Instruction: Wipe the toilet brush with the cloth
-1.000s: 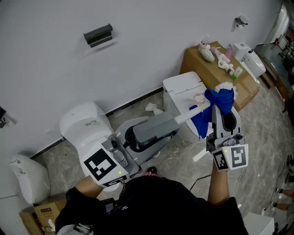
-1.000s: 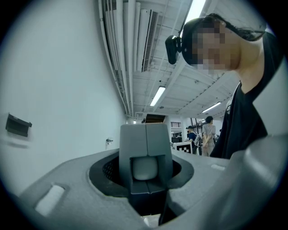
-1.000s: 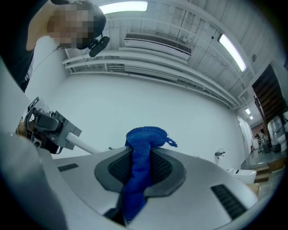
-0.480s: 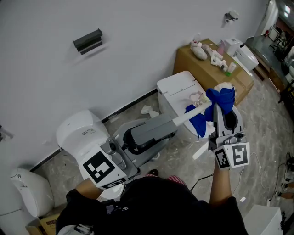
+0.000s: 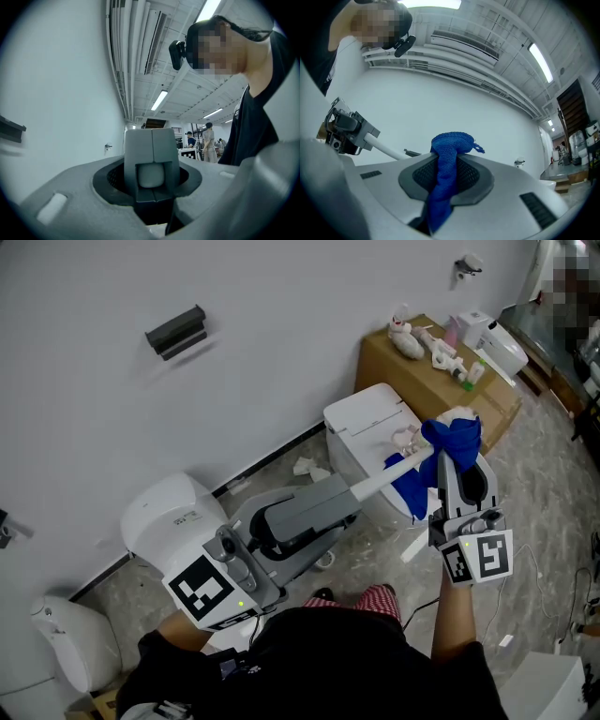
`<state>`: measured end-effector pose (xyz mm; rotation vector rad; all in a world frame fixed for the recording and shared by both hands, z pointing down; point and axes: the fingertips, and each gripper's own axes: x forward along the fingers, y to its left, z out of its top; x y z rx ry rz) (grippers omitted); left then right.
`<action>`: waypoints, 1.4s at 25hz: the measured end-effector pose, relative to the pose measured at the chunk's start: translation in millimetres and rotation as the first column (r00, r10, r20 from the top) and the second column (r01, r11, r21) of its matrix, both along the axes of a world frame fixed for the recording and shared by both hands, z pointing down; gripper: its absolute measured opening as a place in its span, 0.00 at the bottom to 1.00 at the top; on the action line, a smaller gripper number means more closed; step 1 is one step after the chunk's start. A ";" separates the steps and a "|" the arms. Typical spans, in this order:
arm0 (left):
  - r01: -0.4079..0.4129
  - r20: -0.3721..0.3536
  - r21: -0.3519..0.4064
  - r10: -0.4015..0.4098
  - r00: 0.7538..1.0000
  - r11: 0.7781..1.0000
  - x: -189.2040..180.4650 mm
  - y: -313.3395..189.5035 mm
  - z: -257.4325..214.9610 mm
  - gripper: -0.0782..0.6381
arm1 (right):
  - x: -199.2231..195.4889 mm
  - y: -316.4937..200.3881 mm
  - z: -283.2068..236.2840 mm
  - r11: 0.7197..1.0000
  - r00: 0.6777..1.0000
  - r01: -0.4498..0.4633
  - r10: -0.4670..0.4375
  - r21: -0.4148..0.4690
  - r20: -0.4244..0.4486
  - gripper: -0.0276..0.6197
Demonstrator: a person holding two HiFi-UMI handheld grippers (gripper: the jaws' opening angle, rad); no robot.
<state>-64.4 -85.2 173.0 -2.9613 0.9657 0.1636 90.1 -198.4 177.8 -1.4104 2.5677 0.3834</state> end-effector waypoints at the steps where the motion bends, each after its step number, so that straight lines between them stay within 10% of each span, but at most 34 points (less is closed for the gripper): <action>1: 0.000 -0.005 -0.003 0.000 1.000 1.000 -0.6 -1.5 0.1 0.35 | -0.6 -1.8 0.1 1.000 1.000 0.005 -0.005 -0.002 0.003 0.15; 35: 0.089 -0.051 0.031 -0.087 0.995 0.996 -20.6 -13.8 -8.8 0.35 | -25.8 41.5 -10.4 0.975 0.974 0.203 -0.210 0.090 0.085 0.15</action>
